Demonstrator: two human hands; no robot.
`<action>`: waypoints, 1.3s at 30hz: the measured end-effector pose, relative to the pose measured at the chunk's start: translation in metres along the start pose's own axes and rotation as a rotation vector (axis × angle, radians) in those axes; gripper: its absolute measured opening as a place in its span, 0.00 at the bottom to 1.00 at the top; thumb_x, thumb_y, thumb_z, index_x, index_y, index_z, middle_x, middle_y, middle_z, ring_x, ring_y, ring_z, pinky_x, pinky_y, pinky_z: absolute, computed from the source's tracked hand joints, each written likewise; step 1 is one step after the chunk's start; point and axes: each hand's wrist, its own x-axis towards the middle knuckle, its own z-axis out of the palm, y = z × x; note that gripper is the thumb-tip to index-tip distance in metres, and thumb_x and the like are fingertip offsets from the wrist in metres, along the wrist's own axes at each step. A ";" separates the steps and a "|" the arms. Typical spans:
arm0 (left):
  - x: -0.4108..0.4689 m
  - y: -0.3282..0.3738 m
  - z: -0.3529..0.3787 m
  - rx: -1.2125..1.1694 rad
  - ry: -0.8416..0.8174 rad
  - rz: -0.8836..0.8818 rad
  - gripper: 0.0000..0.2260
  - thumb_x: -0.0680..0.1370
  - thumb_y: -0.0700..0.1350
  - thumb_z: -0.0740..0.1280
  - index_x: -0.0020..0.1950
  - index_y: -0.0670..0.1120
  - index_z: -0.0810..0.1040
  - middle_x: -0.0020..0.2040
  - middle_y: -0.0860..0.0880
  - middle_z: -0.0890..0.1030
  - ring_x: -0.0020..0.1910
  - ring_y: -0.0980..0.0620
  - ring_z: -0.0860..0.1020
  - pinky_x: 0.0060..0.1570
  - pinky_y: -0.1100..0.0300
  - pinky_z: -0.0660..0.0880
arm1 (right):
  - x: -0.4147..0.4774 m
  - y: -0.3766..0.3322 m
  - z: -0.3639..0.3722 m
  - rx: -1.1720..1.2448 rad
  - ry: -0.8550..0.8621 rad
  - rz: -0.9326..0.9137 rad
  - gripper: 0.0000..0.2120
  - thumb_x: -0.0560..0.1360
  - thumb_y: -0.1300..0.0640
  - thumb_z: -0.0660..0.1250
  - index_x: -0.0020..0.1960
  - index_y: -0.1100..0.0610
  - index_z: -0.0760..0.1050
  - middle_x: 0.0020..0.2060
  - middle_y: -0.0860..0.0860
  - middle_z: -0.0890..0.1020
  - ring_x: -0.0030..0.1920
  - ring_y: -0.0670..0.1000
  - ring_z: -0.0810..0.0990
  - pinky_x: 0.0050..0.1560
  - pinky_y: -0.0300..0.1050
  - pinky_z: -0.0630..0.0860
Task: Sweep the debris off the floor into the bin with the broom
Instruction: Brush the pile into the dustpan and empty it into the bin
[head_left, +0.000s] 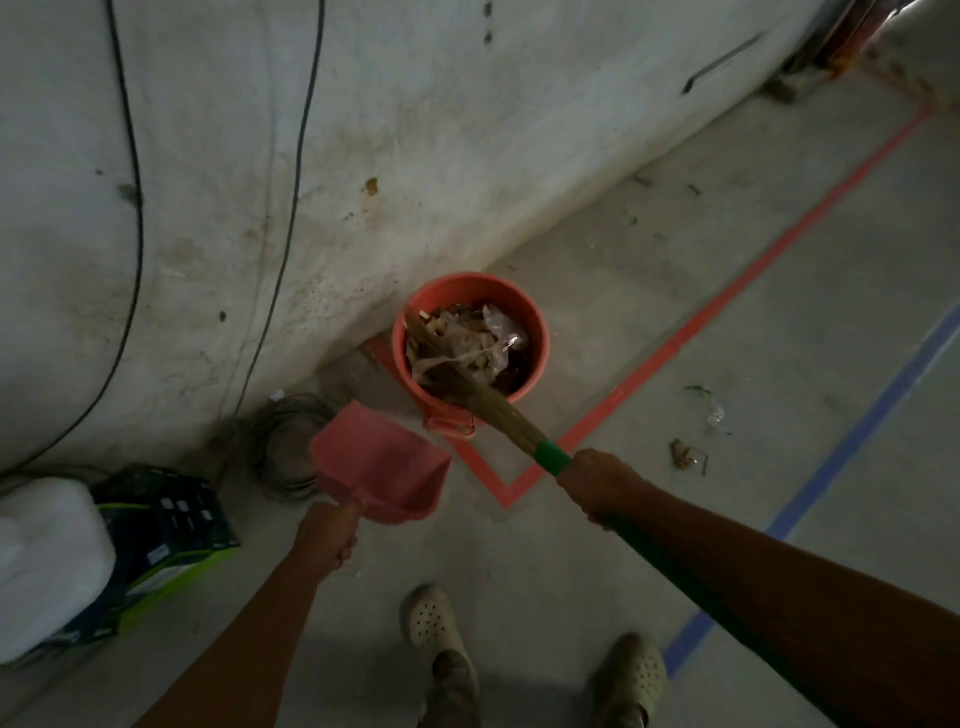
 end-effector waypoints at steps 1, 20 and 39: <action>-0.009 0.005 -0.002 0.007 -0.010 -0.003 0.17 0.78 0.54 0.67 0.37 0.43 0.72 0.27 0.44 0.72 0.20 0.51 0.66 0.23 0.65 0.60 | -0.009 -0.001 -0.002 -0.005 -0.003 -0.002 0.13 0.80 0.53 0.57 0.57 0.61 0.70 0.35 0.55 0.77 0.27 0.49 0.74 0.21 0.36 0.69; -0.162 0.098 -0.056 0.117 -0.091 0.133 0.14 0.80 0.41 0.61 0.34 0.42 0.67 0.29 0.46 0.66 0.11 0.58 0.59 0.15 0.73 0.55 | -0.175 -0.015 -0.079 -0.422 0.270 -0.047 0.15 0.78 0.50 0.61 0.55 0.62 0.74 0.37 0.57 0.81 0.31 0.53 0.81 0.30 0.43 0.79; -0.280 0.058 0.084 -0.012 0.008 0.090 0.16 0.81 0.45 0.62 0.34 0.43 0.67 0.28 0.46 0.66 0.12 0.57 0.61 0.17 0.73 0.58 | -0.198 0.197 -0.123 -0.435 0.348 -0.172 0.14 0.77 0.52 0.59 0.57 0.60 0.75 0.41 0.54 0.81 0.34 0.51 0.82 0.33 0.42 0.79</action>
